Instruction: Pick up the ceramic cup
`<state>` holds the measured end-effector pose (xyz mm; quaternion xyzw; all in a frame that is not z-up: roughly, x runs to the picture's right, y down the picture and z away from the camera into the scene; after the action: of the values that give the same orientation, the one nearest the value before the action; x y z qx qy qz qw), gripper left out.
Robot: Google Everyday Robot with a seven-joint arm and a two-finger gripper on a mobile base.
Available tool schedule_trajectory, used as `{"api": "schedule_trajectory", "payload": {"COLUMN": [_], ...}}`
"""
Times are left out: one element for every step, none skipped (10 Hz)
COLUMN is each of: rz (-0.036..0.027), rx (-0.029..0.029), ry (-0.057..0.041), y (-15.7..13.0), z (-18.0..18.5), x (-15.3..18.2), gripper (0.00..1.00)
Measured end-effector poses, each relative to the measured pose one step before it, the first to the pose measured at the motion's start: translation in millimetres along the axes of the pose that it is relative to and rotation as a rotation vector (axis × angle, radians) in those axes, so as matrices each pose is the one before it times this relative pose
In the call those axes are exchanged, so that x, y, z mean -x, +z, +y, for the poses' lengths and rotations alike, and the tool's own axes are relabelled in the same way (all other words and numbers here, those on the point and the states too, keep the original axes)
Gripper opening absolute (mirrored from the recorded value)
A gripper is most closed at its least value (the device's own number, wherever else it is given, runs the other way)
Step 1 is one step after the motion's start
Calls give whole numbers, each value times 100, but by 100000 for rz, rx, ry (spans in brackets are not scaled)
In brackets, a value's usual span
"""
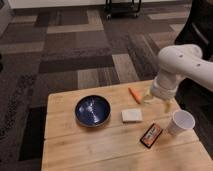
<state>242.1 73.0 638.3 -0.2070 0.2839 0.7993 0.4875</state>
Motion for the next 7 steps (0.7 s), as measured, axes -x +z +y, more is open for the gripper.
{"api": "schedule_trajectory", "payload": {"rz": [-28, 13, 17, 16, 193, -53, 182], "rx": [-19, -2, -28, -18, -35, 7, -1163], "ry": [186, -268, 47, 51, -80, 38, 3225], "y": [15, 11, 6, 13, 117, -6, 567], "z": [-115, 147, -35, -29, 42, -22, -1180], "x": [7, -4, -6, 1, 1, 14, 499], "gripper": [65, 65, 65, 65, 65, 65, 65]}}
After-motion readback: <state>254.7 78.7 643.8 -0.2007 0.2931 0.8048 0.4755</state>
